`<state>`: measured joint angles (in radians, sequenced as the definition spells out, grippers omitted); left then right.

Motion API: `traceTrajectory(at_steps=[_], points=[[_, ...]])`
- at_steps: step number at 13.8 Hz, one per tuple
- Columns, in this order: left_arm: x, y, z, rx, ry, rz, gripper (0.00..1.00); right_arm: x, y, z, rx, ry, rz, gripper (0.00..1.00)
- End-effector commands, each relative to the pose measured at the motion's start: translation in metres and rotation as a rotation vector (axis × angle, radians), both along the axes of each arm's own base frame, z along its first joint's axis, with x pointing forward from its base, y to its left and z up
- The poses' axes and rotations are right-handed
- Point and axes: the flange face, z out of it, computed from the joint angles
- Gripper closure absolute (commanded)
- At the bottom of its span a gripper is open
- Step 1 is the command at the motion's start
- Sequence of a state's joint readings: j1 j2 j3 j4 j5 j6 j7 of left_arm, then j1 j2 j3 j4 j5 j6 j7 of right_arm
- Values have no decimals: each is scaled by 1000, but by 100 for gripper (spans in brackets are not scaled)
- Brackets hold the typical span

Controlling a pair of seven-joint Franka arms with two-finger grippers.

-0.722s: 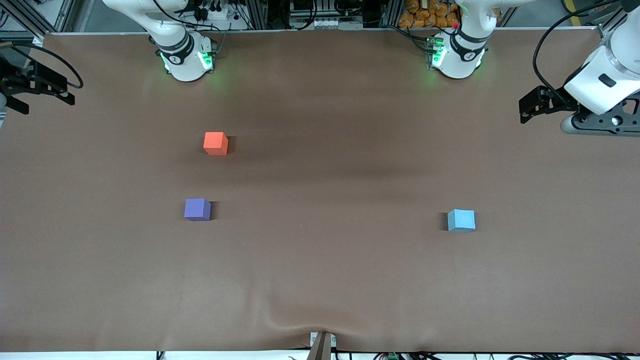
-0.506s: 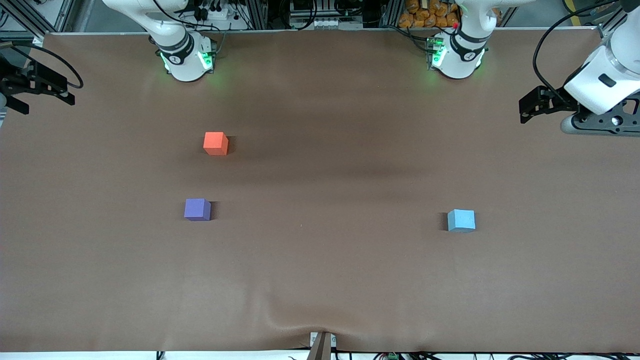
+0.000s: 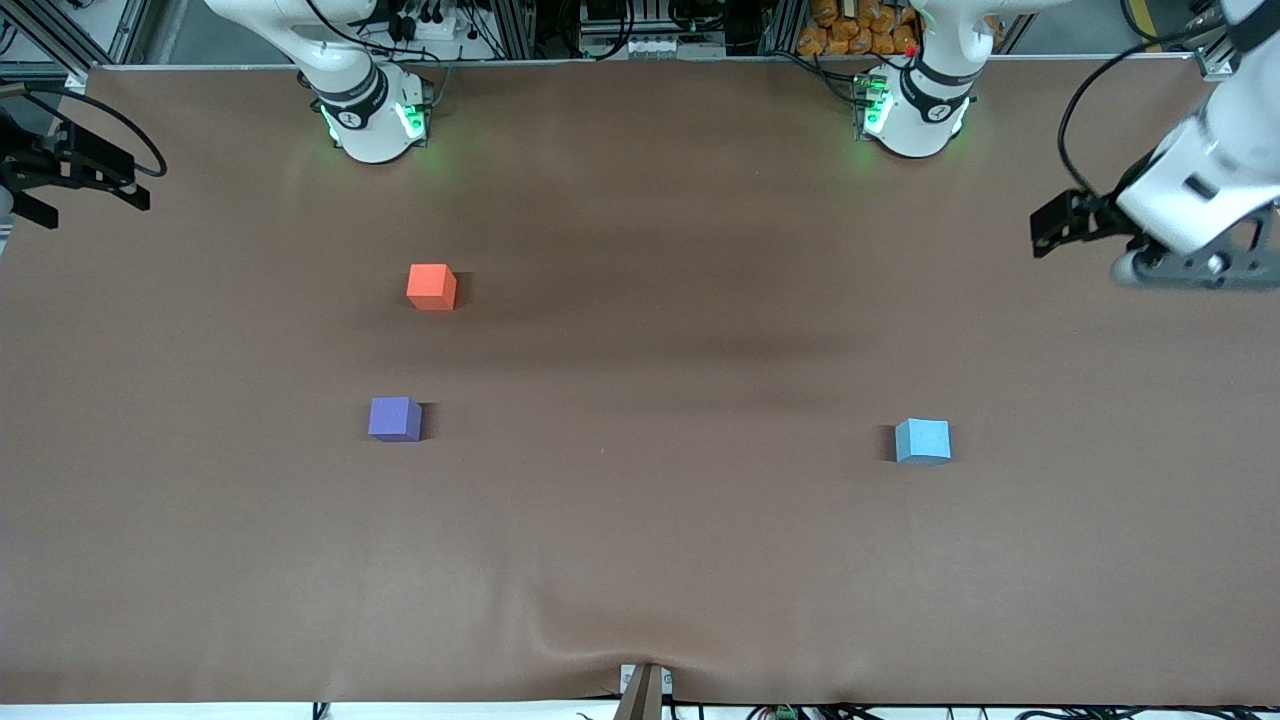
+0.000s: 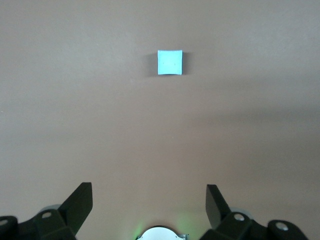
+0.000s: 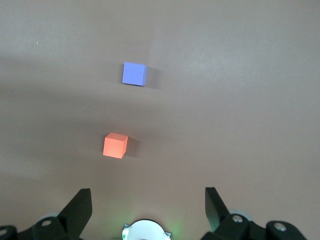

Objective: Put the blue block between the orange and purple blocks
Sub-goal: 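Reach the left gripper down to the light-blue block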

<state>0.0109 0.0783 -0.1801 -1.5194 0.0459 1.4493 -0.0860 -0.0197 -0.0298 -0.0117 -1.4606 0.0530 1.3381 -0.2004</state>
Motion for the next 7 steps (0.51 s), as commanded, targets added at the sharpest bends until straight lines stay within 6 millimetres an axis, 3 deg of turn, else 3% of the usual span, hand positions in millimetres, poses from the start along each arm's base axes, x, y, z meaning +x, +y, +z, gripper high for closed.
traceTrajectory(at_steps=[1,4,7], points=[[34,-2,-53,-11,58,5,0,-8,-5,3,20,-2,-4,0],[60,0,-116,-31,35,8,0,-8,-5,2,20,4,-2,0],[88,-3,-210,-39,23,1,0,-8,-4,2,20,4,-2,0]])
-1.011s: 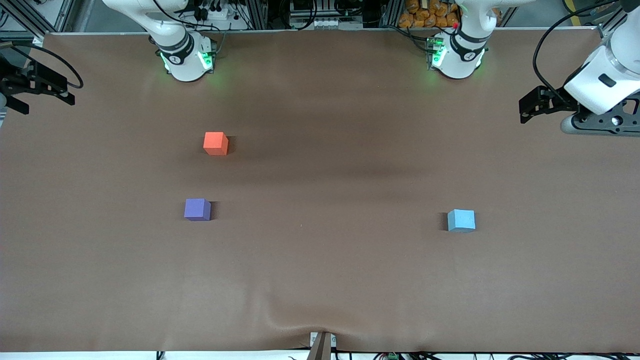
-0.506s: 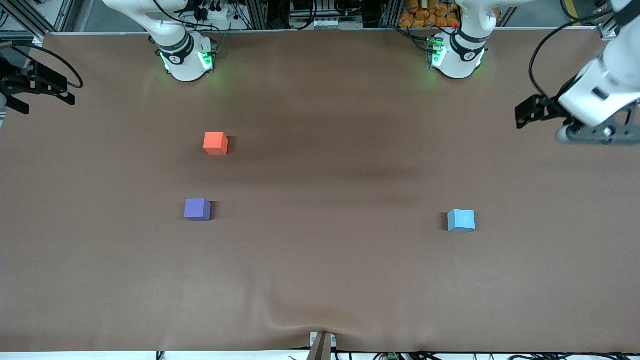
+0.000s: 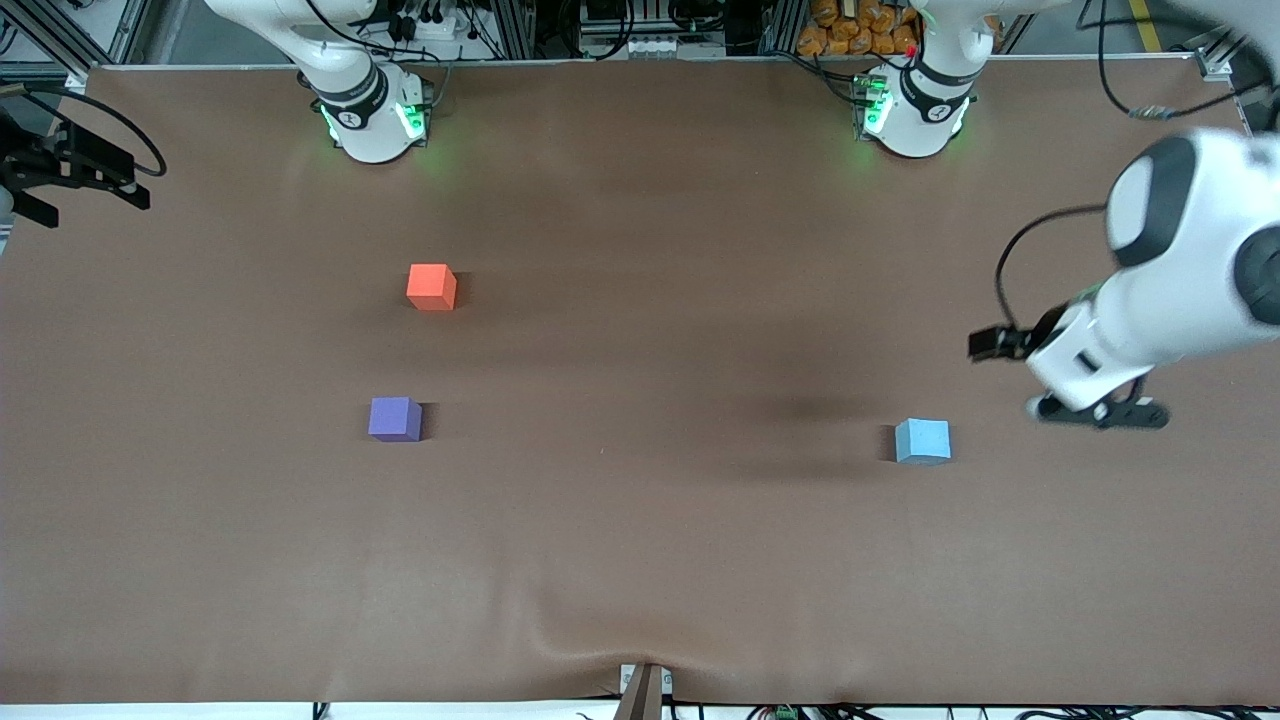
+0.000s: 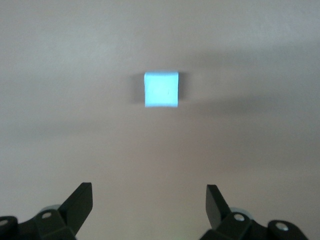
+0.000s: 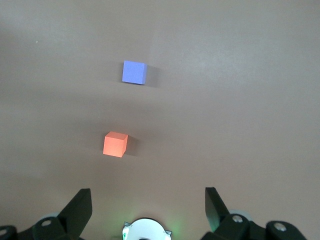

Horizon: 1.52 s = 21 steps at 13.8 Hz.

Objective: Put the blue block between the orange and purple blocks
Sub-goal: 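Reach the left gripper down to the light-blue block, then close the left gripper around the light-blue block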

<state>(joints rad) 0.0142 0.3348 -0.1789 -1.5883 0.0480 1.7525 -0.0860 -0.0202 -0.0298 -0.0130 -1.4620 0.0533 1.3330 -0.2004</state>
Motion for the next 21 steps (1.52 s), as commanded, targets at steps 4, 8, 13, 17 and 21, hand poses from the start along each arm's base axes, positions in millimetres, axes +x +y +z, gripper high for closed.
traceTrajectory(at_steps=[4,8,13,17,21], points=[[31,6,-138,0,-28,10,0,-8,-2,3,21,-2,1,0],[21,18,-195,-19,-53,34,0,-8,-3,3,21,-1,-1,0],[15,9,-248,-56,-138,37,0,-8,-7,2,21,5,-9,0],[15,15,-206,-36,-134,46,0,-8,-7,2,27,5,-8,0],[12,12,-226,-34,-91,32,0,-8,-7,2,32,5,-10,0]])
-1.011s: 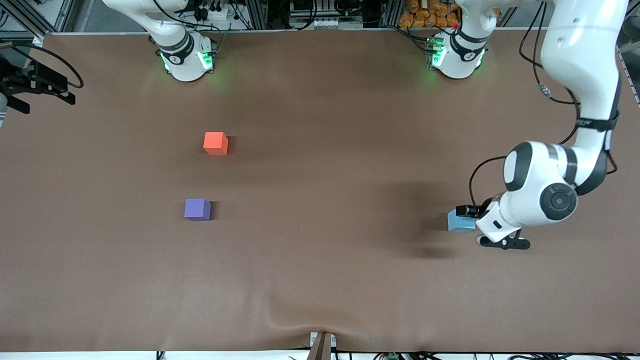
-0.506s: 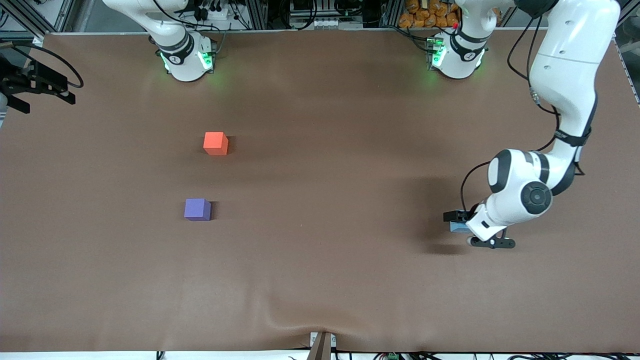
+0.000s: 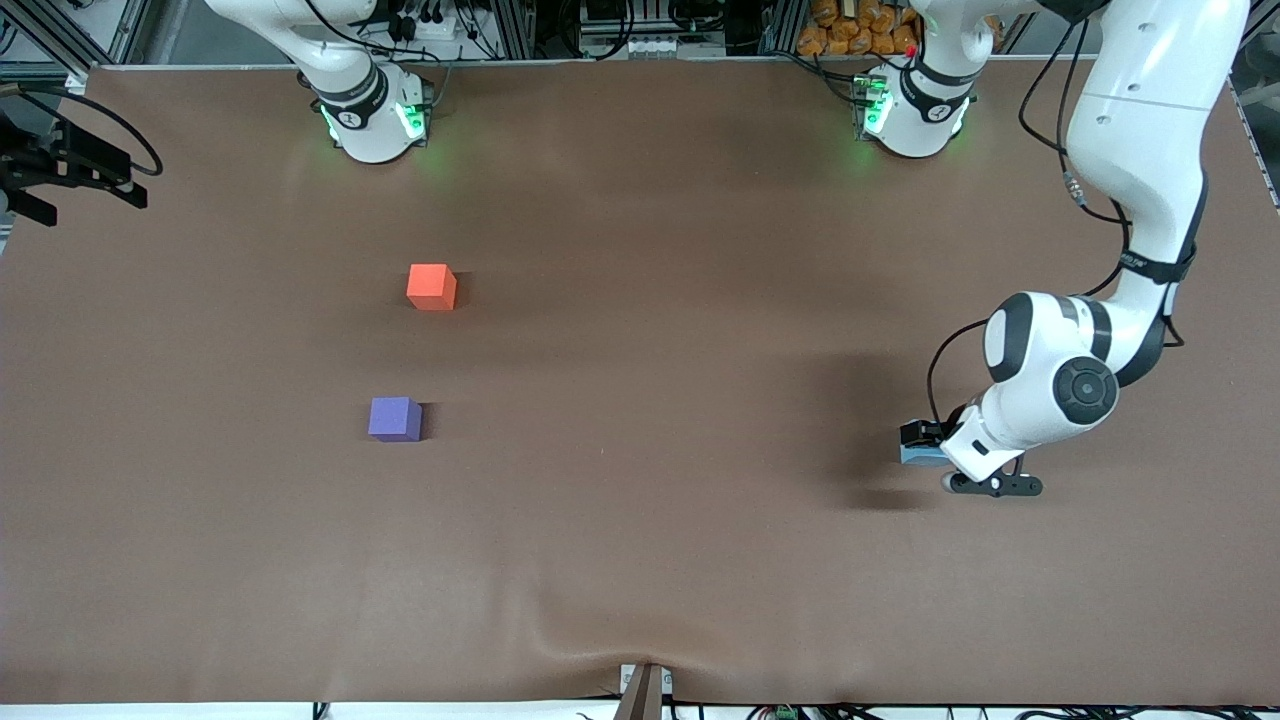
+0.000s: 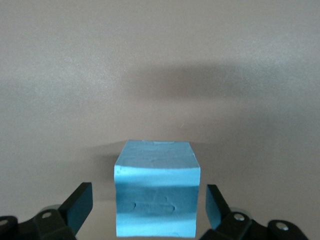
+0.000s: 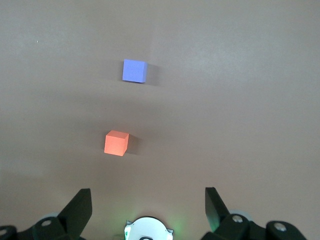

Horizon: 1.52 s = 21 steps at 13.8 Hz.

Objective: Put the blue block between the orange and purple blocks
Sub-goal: 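Close the left gripper around the light-blue block, then carry the light-blue block with the left gripper toward the table middle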

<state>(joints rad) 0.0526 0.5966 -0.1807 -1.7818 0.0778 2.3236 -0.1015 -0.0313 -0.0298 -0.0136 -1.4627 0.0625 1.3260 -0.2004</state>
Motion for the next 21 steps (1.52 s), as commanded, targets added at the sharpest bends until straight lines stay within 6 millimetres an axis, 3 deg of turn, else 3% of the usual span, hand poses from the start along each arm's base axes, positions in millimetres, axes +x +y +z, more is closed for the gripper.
traceTrajectory(at_steps=[1,3,5,6,7,11,13,15,18,21], points=[[-5,-6,-20,17,23,-11,0,-7,-2,3,22,-3,0,0],[-6,-5,-29,16,32,-16,0,-7,-2,3,24,-3,0,0],[-5,-4,-30,18,30,-21,61,-7,-3,3,24,-1,-2,0],[-1,-6,-24,16,17,-10,76,-7,-3,3,24,-1,-2,0],[7,-9,-15,7,-2,11,82,-7,-2,3,24,-1,0,0],[19,-21,25,-7,-56,75,82,-7,-3,3,24,-3,-2,0],[8,-68,51,-25,-37,157,78,-7,-4,3,24,-3,-5,0],[-9,-134,71,-34,-25,217,78,-7,-4,3,24,-3,-5,0],[-51,-250,76,-42,-24,195,78,-7,-4,3,28,-3,-4,0],[-97,-360,64,-56,-12,222,78,-7,-4,2,30,-2,-6,0]])
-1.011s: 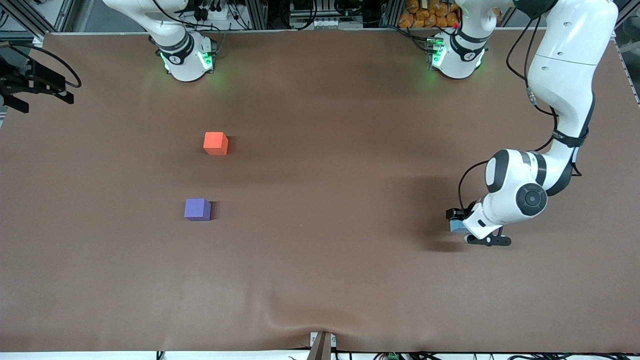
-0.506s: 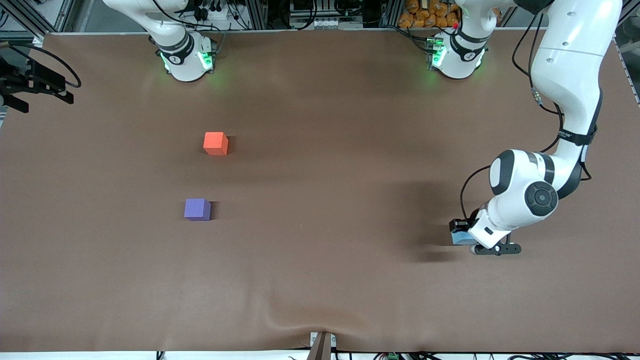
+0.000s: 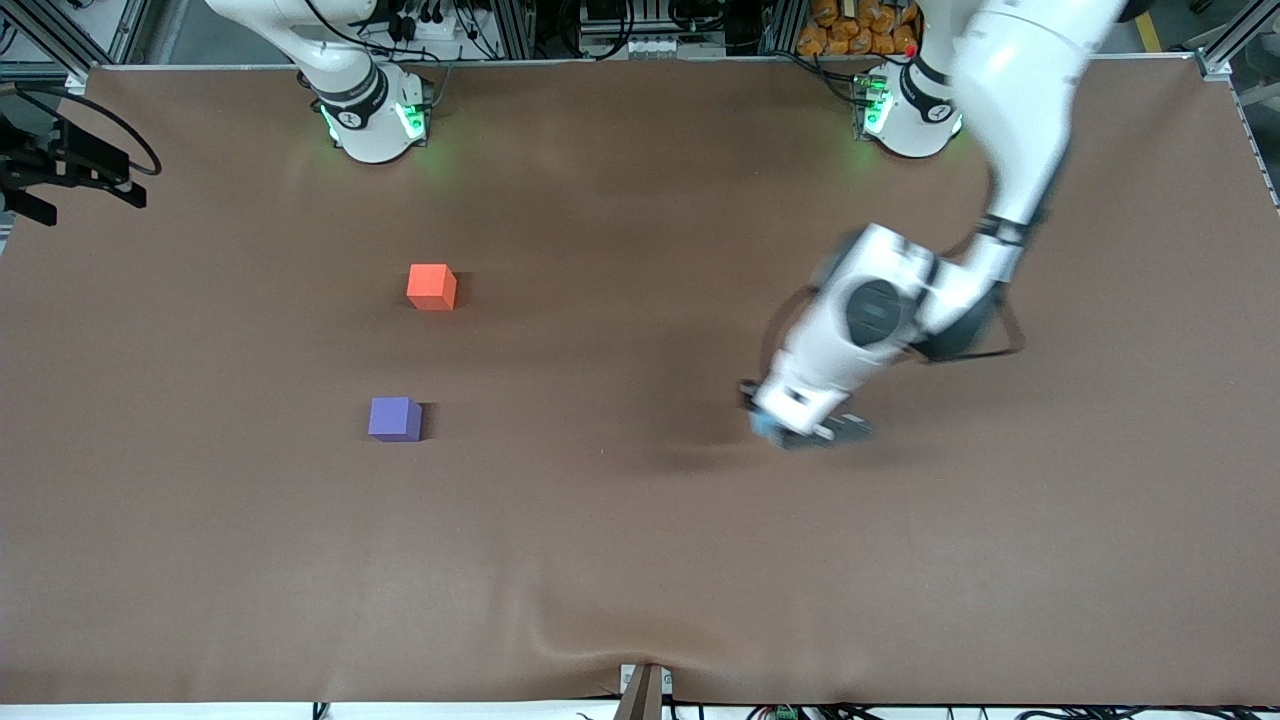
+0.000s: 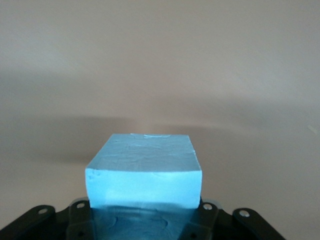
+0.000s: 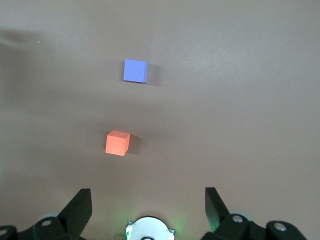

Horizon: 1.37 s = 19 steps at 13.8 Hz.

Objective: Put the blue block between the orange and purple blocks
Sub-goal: 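Carry the light-blue block with the left gripper toward the table middle, then set the block down, withdraw the left gripper while the right gripper reaches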

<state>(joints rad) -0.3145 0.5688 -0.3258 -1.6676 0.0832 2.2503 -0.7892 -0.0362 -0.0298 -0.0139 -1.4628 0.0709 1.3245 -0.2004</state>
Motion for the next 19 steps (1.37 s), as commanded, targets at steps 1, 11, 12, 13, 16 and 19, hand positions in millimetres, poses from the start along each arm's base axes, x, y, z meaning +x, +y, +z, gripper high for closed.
traceTrajectory(at_steps=[1,11,12,13,16,19], points=[[-23,-75,-10,0,-5,21,78,-6,-3,2,21,-3,-2,0],[-138,-205,-108,113,-122,-143,0,-6,-3,2,23,-3,-1,0],[-137,-206,-102,111,-130,-140,0,-6,-3,2,23,-3,-2,0],[-136,-205,-93,110,-132,-137,0,-5,-3,2,23,-6,-2,0],[-127,-197,-18,126,-139,-95,0,5,-4,-6,21,4,2,0],[-93,-158,91,92,-194,-10,0,18,2,-27,20,43,17,0]])
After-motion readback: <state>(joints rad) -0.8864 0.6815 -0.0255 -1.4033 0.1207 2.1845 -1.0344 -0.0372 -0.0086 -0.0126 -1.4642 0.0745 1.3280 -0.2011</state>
